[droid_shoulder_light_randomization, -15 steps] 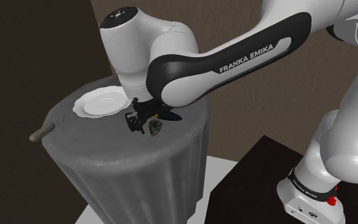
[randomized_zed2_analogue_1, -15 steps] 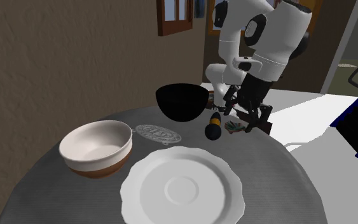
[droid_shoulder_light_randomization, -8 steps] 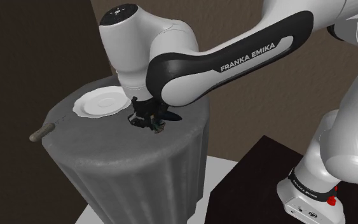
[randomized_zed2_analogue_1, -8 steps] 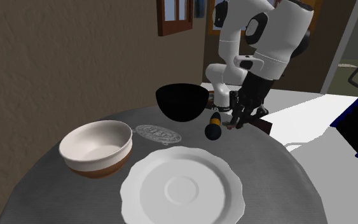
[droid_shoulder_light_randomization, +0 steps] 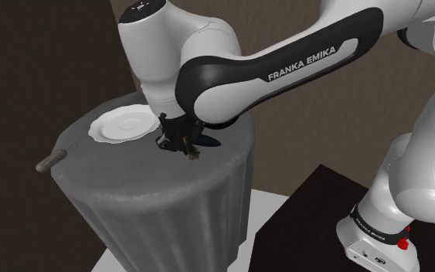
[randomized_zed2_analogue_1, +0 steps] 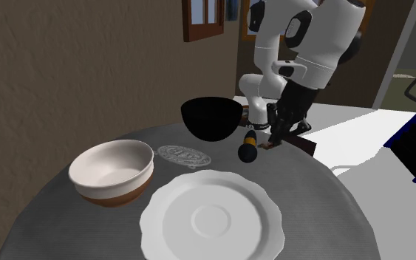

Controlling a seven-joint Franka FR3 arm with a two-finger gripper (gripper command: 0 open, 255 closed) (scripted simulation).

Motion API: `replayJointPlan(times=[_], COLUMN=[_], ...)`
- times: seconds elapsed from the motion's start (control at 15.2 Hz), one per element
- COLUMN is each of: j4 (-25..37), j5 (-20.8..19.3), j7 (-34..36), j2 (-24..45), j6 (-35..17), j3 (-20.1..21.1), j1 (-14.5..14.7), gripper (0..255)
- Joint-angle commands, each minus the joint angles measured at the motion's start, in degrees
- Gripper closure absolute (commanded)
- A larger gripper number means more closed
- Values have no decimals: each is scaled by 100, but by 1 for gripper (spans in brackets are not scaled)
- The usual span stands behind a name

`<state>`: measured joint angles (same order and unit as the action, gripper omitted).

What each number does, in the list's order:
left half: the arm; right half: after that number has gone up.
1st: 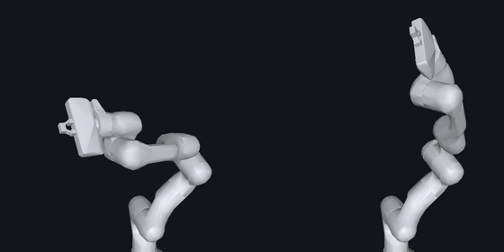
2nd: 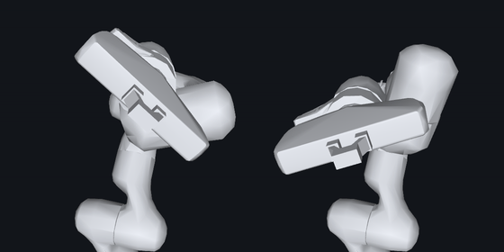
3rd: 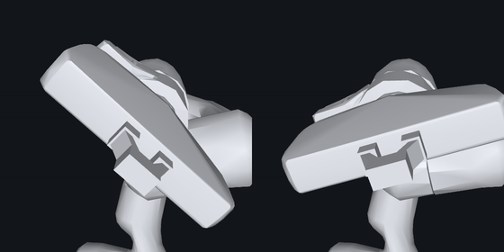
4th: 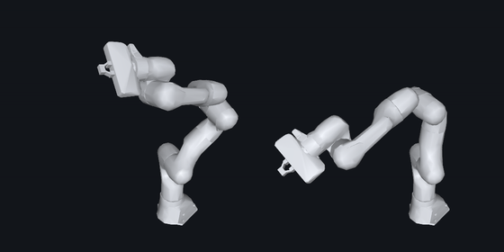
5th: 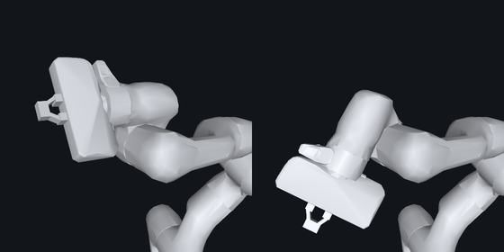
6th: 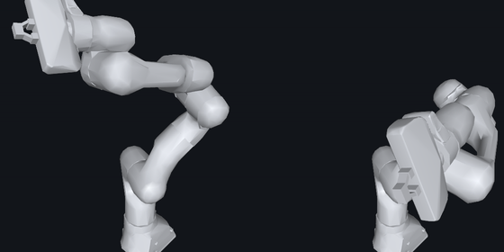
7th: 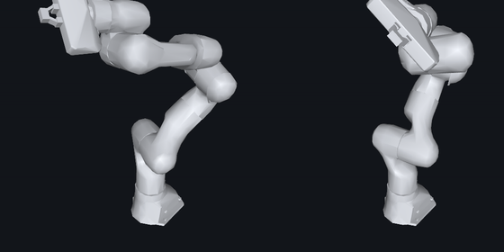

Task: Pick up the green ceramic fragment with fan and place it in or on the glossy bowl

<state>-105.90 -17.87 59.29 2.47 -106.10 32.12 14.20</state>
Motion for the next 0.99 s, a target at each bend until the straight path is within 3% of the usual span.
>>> replayJointPlan(times=[0.0, 0.92], j4=[95, 1171], j5=[30, 79], j7=[-48, -304], j2=[-24, -13], j6=[136, 1173], j3=[-3, 28], j1=[-5, 31], gripper=[255, 255])
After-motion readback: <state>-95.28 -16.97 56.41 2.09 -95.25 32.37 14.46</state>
